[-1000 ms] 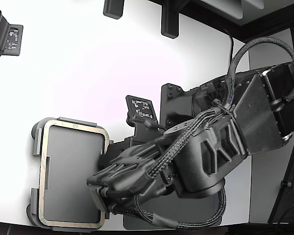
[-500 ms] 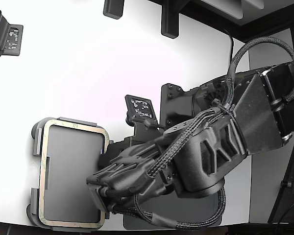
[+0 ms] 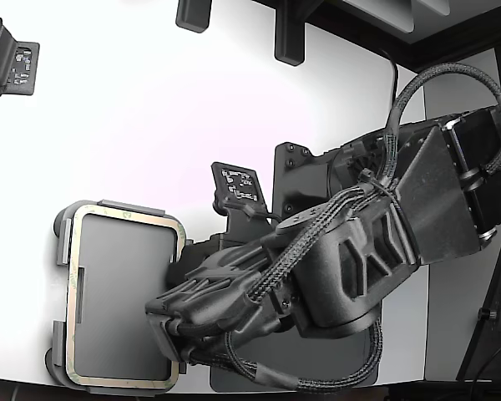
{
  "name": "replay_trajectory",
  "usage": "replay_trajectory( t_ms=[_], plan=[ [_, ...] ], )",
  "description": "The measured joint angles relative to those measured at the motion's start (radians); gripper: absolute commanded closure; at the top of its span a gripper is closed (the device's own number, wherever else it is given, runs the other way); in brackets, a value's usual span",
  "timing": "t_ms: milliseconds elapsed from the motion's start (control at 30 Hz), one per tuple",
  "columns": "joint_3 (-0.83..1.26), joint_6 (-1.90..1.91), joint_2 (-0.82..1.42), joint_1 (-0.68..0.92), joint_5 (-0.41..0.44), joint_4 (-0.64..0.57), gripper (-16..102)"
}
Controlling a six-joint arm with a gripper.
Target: Grab top frame and put it into gray box.
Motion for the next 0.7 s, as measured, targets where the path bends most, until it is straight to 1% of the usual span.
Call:
replay_trajectory(
  t_ms=[700],
  plan=[
    [0.000, 0.008, -0.002, -0.002, -0.003, 0.000, 98]
  ],
)
